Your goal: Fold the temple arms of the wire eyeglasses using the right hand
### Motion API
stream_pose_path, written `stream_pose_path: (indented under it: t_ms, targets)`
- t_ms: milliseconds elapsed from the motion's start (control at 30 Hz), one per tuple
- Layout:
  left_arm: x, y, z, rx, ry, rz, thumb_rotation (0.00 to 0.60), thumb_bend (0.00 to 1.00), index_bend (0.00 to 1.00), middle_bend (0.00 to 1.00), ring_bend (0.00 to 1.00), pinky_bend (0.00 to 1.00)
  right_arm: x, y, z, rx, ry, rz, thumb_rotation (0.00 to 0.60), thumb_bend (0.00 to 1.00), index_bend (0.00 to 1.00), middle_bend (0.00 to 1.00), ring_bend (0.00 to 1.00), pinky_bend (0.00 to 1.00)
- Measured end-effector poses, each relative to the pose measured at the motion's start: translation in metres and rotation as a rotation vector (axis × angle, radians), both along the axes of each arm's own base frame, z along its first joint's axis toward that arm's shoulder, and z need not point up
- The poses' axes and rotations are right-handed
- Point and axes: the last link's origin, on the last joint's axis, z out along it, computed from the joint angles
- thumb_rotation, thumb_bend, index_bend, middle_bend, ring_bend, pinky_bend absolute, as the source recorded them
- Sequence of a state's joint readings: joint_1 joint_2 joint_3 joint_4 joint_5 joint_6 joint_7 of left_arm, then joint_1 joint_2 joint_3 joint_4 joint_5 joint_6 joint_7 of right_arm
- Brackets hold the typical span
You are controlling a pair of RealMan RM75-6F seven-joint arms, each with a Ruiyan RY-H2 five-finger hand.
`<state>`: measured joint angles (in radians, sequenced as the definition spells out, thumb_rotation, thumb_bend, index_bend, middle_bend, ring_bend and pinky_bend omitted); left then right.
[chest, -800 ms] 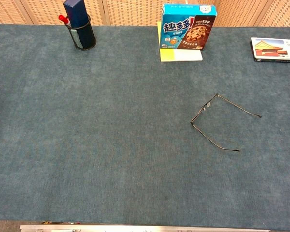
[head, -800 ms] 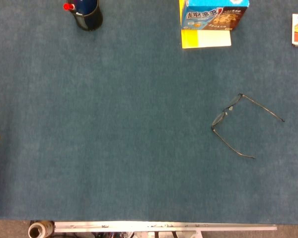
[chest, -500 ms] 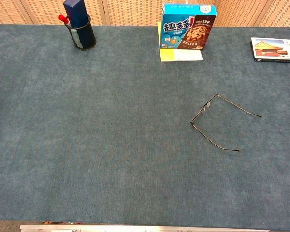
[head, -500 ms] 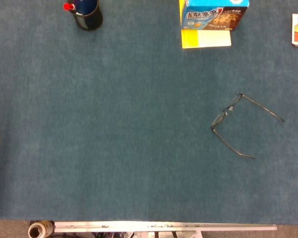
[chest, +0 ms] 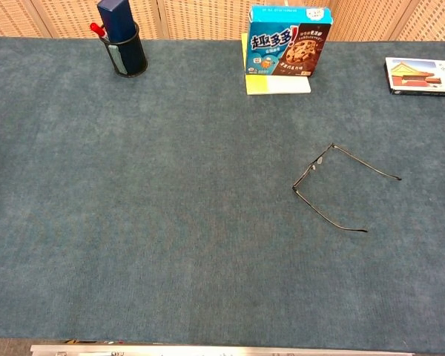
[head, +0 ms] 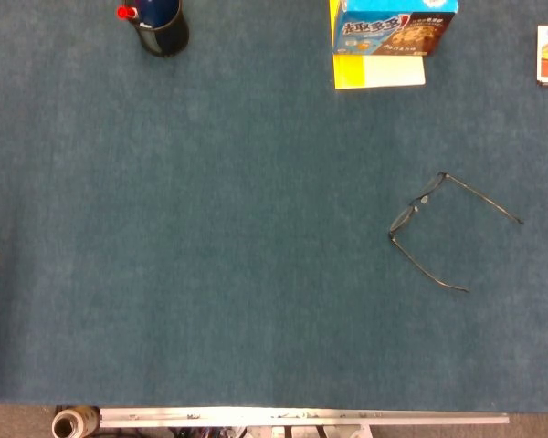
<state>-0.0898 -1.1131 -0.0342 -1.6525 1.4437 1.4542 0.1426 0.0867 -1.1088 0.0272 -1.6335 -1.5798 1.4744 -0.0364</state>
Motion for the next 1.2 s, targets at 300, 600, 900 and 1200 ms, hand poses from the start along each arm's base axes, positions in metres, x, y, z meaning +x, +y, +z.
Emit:
stream_pose_path:
  t_ms: [300, 600, 900, 1200]
  targets:
    - [0.001, -0.001, 0.000, -0.005, -0.003, -0.004, 0.600, 0.10, 0.18, 0.15, 0.23, 0.49, 0.014, -0.009, -0.003, 0.014, 0.018, 0.076, 0.600, 0.08, 0.49, 0.39, 0.26, 0.53]
    - [0.002, -0.002, 0.001, -0.007, -0.005, -0.003, 0.600, 0.10, 0.19, 0.15, 0.23, 0.49, 0.039, -0.024, -0.001, 0.090, 0.077, 0.183, 0.600, 0.62, 0.49, 0.32, 0.19, 0.41]
    - [0.002, -0.003, 0.003, -0.001, -0.011, -0.003, 0.600, 0.10, 0.19, 0.16, 0.23, 0.49, 0.057, -0.039, -0.008, 0.146, 0.173, 0.241, 0.600, 0.99, 0.50, 0.28, 0.14, 0.29]
    - [0.002, -0.004, 0.005, 0.006, -0.012, -0.005, 0.600, 0.10, 0.19, 0.16, 0.23, 0.49, 0.070, -0.050, -0.032, 0.182, 0.300, 0.277, 0.600, 1.00, 0.50, 0.27, 0.12, 0.23]
